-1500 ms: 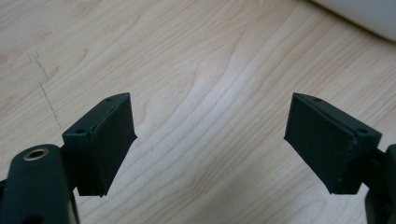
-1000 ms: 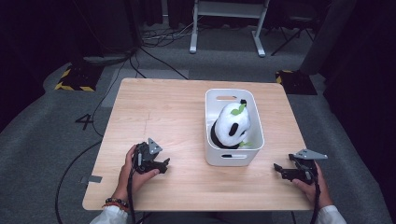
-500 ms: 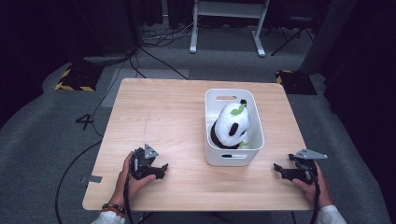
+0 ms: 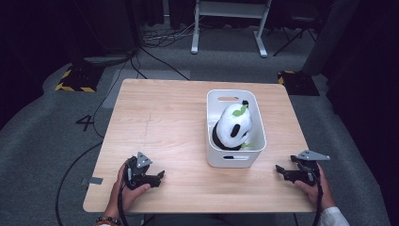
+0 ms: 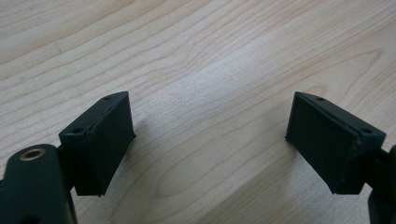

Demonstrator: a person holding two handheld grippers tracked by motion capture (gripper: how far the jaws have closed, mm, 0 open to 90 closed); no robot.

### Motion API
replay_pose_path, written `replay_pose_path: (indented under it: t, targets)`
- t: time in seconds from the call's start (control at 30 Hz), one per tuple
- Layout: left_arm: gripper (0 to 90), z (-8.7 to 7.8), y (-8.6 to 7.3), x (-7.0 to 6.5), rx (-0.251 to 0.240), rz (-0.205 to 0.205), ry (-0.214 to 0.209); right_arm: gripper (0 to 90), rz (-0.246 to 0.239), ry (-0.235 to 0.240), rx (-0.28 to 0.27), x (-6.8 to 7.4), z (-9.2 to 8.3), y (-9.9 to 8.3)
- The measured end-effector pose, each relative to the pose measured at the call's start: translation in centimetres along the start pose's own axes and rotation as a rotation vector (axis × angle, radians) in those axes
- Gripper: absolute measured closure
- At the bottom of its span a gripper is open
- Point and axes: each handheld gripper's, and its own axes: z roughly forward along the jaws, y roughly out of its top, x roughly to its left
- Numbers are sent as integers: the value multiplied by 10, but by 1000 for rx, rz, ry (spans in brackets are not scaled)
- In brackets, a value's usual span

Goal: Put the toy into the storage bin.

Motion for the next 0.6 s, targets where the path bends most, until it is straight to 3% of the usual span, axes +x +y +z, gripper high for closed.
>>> replay_pose_path:
  t: [0.4, 0.6]
  targets:
    - [151, 0, 0, 0, 0, -1, -1, 162, -21, -13, -8, 3, -1, -1]
    - [151, 0, 0, 0, 0, 0, 0, 161, -9, -3, -4, 2, -1, -1]
